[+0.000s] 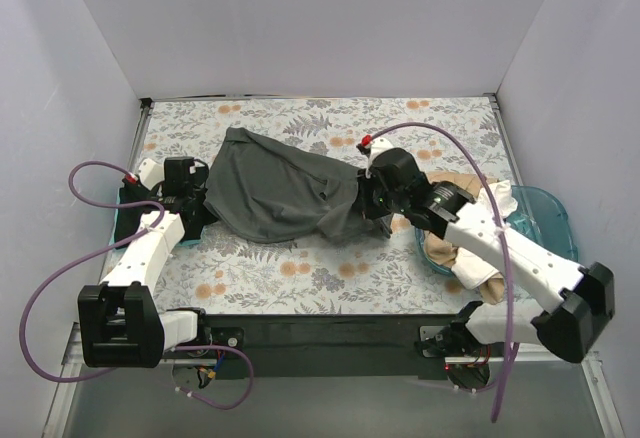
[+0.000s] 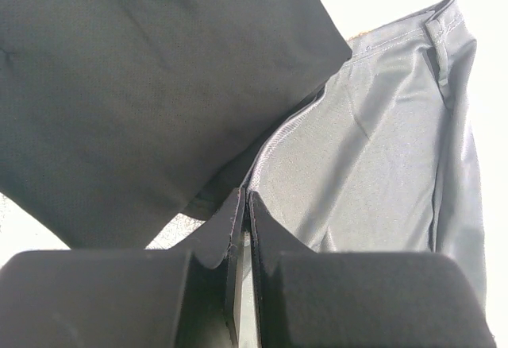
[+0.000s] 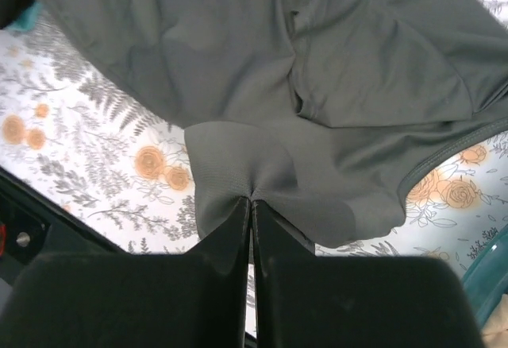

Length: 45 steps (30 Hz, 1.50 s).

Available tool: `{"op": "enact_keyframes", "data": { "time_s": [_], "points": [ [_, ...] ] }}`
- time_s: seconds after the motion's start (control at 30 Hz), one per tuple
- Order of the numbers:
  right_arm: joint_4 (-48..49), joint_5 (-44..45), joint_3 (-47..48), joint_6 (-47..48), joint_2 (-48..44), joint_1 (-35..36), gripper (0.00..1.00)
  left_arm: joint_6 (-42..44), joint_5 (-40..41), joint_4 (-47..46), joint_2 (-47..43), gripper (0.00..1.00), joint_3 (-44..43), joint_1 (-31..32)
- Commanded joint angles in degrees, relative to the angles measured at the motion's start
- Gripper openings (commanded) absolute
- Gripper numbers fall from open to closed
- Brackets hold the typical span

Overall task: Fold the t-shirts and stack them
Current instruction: Flatten the tshirt out

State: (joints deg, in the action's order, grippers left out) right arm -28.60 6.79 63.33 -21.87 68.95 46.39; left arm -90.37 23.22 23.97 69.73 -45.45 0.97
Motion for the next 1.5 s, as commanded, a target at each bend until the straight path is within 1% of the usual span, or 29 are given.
{"op": "enact_keyframes", "data": {
  "time_s": [0.0, 0.07, 0.1, 0.17, 0.2, 0.23, 0.27, 0.3, 0.33, 0.4, 0.47, 0.5, 0.53, 0.6, 0.67, 0.77, 0.93, 1.27, 1.47],
  "points": [
    [-1.81, -1.15, 3.46, 0.86, 8.01, -3.40, 0.02, 0.46, 1.91, -0.32, -1.62, 0.00, 0.10, 0.08],
    [-0.68, -3.17, 5.65, 1.30, 12.50, -5.42, 0.03, 0.63, 1.74, -0.50, -1.18, 0.00, 0.01, 0.08],
    [-0.41, -4.40, 8.53, 1.39, 17.66, -7.61, 0.03, 0.63, 1.56, -0.41, -0.92, 0.00, 0.01, 0.08],
    [-0.67, -7.99, 12.24, 2.26, 23.22, -9.64, 0.01, 0.63, 1.56, -0.32, -0.48, 0.00, -0.16, 0.08],
    [-0.84, -8.80, 14.95, 2.70, 27.69, -10.78, 0.01, 0.72, 1.82, -0.24, -0.48, 0.00, -0.16, 0.08],
    [-1.19, -8.98, 15.68, 2.71, 29.30, -10.97, 0.04, 0.81, 1.91, -0.32, -0.48, 0.00, -0.08, 0.08],
    [-1.46, -9.16, 16.03, 2.71, 30.53, -11.06, 0.11, 0.72, 1.91, -0.24, -0.39, 0.00, -0.08, 0.08],
    [-1.28, -9.51, 15.34, 3.14, 31.59, -11.06, 0.31, 0.72, 1.91, -0.24, -0.30, 0.00, -0.08, 0.08],
    [-1.28, -9.69, 14.72, 3.23, 31.51, -11.06, 0.39, 0.72, 1.91, -0.24, -0.13, 0.00, -0.16, 0.08],
    [-0.76, -8.64, 12.97, 3.85, 29.68, -11.06, 0.51, 0.72, 1.65, -0.32, 0.31, 0.00, -0.25, 0.08],
    [0.03, -7.06, 9.45, 4.55, 27.22, -11.06, 0.55, 0.81, 1.04, -0.32, 0.66, 0.00, -0.51, 0.08],
    [0.47, -6.96, 8.22, 4.99, 24.33, -10.97, 0.57, 0.81, 0.86, -0.32, 0.75, 0.00, -0.60, 0.08],
    [1.61, -6.96, 5.34, 5.25, 22.83, -11.06, 0.58, 0.89, 0.69, -0.32, 0.84, 0.00, -0.60, 0.08],
    [3.10, -6.96, 2.43, 6.22, 18.53, -10.97, 0.59, 0.98, 0.68, -0.32, 0.84, 0.00, -0.60, 0.08],
    [4.60, -7.05, -0.64, 7.18, 16.58, -10.97, 0.59, 0.98, 0.68, -0.32, 0.67, 0.00, -0.60, 0.08],
    [5.57, -7.66, -2.42, 10.00, 15.16, -11.06, 0.57, 0.98, 0.68, -0.32, 0.32, 0.00, -0.43, 0.08],
    [5.57, -9.69, -1.20, 14.83, 17.71, -11.15, 0.55, 1.16, 0.77, -0.32, 0.23, 0.00, -0.43, 0.08],
    [5.40, -9.60, 3.82, 16.59, 26.40, -13.26, 0.54, 1.16, 0.68, -0.41, 0.67, 0.00, -0.52, 0.08],
    [5.40, -7.93, 5.31, 16.68, 28.78, -13.96, 0.53, 1.16, 0.77, -0.32, 1.19, 0.00, -0.43, 0.08]
  ]
}}
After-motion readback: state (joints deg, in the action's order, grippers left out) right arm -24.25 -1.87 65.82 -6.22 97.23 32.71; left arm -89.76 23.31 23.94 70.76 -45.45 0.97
